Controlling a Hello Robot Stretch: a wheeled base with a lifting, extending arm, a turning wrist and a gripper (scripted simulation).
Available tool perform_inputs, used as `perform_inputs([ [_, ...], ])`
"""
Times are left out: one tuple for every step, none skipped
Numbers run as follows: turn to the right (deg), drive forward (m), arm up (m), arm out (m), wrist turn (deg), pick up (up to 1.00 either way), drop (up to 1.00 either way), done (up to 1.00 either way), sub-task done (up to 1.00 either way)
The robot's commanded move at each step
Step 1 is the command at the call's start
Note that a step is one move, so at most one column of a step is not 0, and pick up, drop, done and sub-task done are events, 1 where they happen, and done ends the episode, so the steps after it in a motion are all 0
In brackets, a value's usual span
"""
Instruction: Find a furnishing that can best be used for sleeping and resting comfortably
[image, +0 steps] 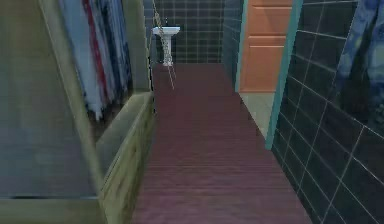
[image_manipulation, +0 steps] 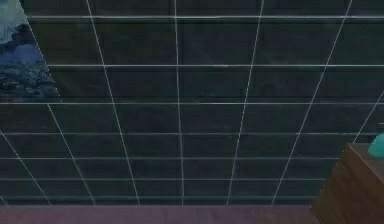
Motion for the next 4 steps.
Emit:
perform_inputs([
  [6.0, 0.00, 0.00, 0.00, 0.0, 0.00, 0.00, 0.00, 0.00],
  [0.0, 1.00, 0.00, 0.00, 0.0, 0.00, 0.00, 0.00, 0.00],
  [0.0, 1.00, 0.00, 0.00, 0.0, 0.00, 0.00, 0.00, 0.00],
  [0.0, 0.40, 0.00, 0.00, 0.0, 0.00, 0.00, 0.00, 0.00],
])
